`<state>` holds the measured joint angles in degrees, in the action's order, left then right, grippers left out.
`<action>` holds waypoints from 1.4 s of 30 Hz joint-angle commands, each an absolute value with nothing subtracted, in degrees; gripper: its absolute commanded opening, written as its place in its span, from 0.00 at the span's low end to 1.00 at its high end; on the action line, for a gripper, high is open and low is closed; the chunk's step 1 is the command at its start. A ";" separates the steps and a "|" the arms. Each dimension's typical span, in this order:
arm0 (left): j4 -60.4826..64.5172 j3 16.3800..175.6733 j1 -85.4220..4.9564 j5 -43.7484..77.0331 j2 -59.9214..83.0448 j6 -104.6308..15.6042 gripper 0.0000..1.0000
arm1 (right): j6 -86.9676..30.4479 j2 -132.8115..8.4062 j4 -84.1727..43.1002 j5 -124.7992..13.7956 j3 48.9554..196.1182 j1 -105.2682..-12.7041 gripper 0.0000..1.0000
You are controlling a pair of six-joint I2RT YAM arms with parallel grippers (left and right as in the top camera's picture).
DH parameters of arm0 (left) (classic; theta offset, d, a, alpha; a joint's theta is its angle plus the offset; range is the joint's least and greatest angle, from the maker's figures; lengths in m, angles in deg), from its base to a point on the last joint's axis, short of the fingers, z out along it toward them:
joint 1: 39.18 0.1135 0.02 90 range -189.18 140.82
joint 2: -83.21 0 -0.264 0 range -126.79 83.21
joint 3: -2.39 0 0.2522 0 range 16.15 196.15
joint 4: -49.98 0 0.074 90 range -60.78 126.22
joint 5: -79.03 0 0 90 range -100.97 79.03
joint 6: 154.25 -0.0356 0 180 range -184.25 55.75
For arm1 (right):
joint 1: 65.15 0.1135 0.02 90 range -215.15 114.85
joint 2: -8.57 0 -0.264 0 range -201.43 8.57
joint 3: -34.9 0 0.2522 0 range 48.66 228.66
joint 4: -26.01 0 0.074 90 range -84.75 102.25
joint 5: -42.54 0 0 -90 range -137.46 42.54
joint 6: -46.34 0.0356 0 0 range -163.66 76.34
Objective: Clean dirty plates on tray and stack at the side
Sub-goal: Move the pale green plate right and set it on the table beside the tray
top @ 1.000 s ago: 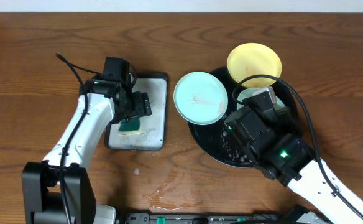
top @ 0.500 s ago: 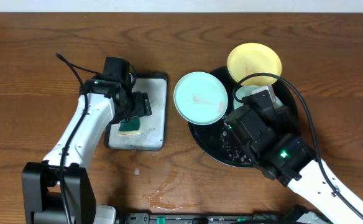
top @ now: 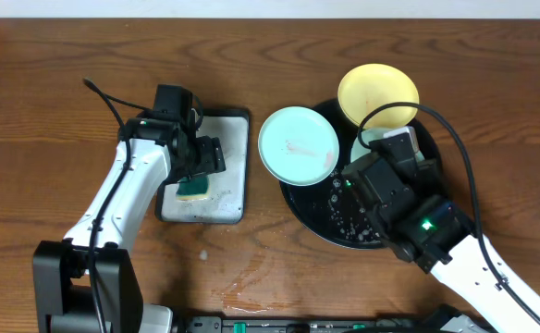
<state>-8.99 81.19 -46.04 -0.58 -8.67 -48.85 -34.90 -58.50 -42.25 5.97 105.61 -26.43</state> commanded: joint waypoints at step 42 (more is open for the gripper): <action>-9.32 81.30 -45.95 -0.47 -7.88 -49.00 0.82 | -28.24 -83.55 -18.01 -77.96 106.79 -113.18 0.55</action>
<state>-9.01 81.19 -46.04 -0.58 -8.67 -48.85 -25.42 -87.85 -19.06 -63.42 105.91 -115.02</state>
